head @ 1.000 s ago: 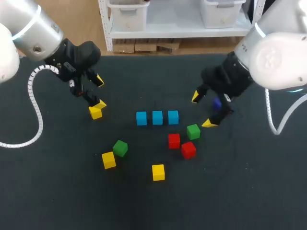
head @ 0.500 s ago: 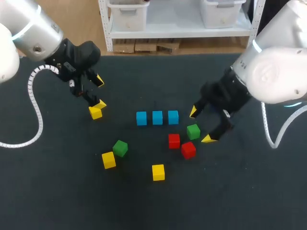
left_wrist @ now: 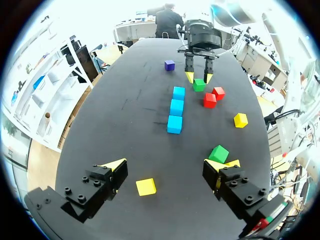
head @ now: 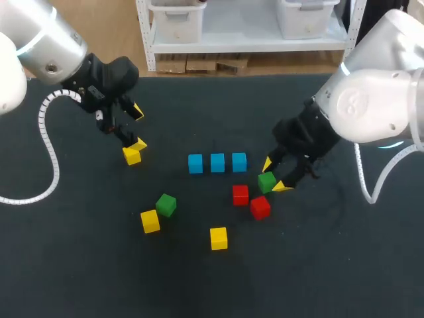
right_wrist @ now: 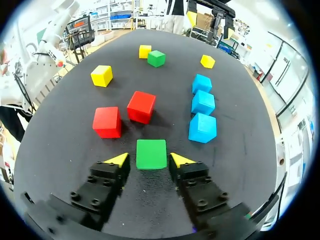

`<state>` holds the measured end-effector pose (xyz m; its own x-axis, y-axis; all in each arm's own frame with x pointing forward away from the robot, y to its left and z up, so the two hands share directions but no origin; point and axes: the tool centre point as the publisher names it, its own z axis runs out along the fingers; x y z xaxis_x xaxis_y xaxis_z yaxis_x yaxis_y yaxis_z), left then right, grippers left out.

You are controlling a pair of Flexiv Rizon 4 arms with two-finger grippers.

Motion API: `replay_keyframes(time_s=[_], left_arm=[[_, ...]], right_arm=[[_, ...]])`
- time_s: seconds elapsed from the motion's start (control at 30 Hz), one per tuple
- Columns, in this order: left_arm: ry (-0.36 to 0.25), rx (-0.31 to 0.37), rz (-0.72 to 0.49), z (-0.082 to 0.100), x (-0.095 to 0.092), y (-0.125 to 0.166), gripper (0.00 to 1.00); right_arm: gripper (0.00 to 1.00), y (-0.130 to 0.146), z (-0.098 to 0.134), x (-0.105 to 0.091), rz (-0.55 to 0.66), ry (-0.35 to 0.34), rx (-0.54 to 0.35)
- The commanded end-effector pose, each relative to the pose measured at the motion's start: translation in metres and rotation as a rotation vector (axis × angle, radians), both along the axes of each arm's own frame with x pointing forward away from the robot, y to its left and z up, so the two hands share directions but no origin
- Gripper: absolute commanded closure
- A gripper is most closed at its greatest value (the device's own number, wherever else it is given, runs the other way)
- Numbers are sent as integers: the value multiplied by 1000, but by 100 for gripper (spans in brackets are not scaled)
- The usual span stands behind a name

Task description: Place the blue cubes, place green cubes on the blue cubes, place the yellow cubes on the green cubes, then place the red cubes on the yellow cubes, and place purple cube on the red cubes.

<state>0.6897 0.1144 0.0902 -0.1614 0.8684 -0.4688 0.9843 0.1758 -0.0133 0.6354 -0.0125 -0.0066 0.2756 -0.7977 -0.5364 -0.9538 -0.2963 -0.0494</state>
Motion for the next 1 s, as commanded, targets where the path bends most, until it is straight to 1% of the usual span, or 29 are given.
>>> replay_keyframes(time_s=[0.03,0.17,0.33,0.47,0.53,0.6,0.63,0.7,0.77,0.9,1.0], left_arm=[[-3,-3,-2,0,-1,1,0],[-3,-3,-2,0,-1,1,0],[-3,-3,-2,0,-1,1,0],[-3,-3,-2,0,-1,1,0],[-3,-3,-2,0,-1,1,0],[-3,-3,-2,0,-1,1,0],[-3,-3,-2,0,-1,1,0],[-3,-3,-2,0,-1,1,0],[-3,-3,-2,0,-1,1,0],[-3,-3,-2,0,-1,1,0],[-3,-3,-2,0,-1,1,0]], right_arm=[[100,-2,2,3,1,5,0],[100,-4,6,2,-8,5,-5],[100,-8,19,4,-51,6,-1],[100,-11,34,9,-133,14,16],[100,-10,41,12,-182,-5,-15],[100,-7,49,17,-244,-8,-13],[100,-5,52,20,-266,-19,-25],[100,0,57,26,-306,-20,-15],[100,9,63,30,-330,-37,-19],[100,30,72,39,-357,-46,4],[100,45,74,41,-350,-49,17]])
